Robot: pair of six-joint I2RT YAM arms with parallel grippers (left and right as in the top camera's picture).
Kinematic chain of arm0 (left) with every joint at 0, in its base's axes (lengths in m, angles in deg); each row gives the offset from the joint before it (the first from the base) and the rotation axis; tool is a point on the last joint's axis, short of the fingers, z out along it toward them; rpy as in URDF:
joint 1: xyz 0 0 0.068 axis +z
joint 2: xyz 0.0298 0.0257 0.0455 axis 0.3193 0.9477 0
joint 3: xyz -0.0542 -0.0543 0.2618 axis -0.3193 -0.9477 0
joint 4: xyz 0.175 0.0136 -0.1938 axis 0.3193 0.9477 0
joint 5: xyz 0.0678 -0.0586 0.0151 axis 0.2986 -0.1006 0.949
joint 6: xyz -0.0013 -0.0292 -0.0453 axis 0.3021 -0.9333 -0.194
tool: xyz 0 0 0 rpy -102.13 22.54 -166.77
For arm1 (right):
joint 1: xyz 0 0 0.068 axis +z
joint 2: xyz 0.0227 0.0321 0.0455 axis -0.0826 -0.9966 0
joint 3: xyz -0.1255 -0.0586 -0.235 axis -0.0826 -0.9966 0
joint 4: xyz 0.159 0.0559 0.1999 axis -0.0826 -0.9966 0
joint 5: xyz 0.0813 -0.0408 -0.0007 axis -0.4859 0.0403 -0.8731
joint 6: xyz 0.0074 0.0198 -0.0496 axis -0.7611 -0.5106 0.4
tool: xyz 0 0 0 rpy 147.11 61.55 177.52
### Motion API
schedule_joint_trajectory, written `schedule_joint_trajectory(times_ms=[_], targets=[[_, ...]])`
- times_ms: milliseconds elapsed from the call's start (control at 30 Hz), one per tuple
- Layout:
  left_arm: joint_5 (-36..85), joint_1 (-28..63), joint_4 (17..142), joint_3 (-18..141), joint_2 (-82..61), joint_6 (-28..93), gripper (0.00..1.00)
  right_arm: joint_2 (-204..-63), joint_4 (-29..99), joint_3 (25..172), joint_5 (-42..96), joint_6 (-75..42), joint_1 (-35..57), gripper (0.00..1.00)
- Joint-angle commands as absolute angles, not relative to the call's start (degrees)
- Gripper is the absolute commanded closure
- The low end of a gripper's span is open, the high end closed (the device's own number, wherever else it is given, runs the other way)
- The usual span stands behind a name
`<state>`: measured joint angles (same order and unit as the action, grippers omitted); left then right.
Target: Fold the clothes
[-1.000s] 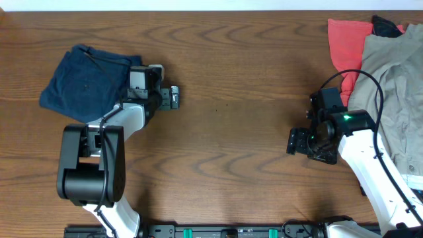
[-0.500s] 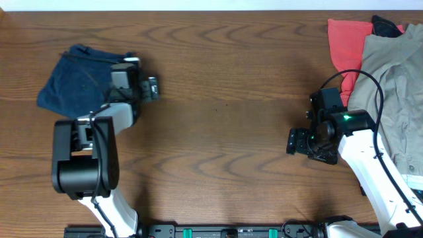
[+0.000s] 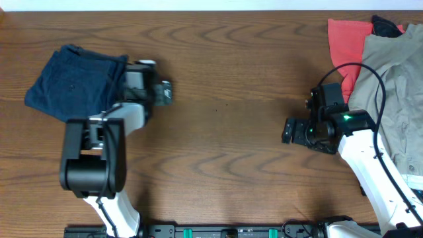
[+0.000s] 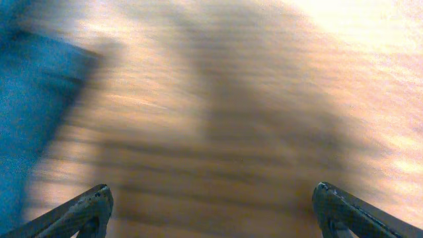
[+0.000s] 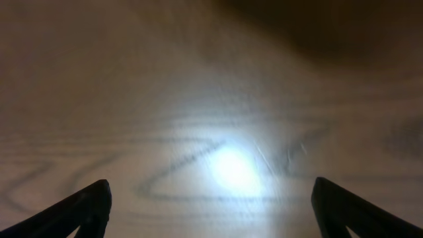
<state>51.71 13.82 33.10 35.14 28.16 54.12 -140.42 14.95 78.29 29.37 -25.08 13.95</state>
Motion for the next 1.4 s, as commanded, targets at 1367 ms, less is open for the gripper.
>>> schedule_joint_trajectory(times_ms=[1367], targets=[[48.5,5.1,111.5,49.7,-24.5,38.2,0.02,-121.7,6.7,79.3,28.1,-14.3,8.8,0.01]])
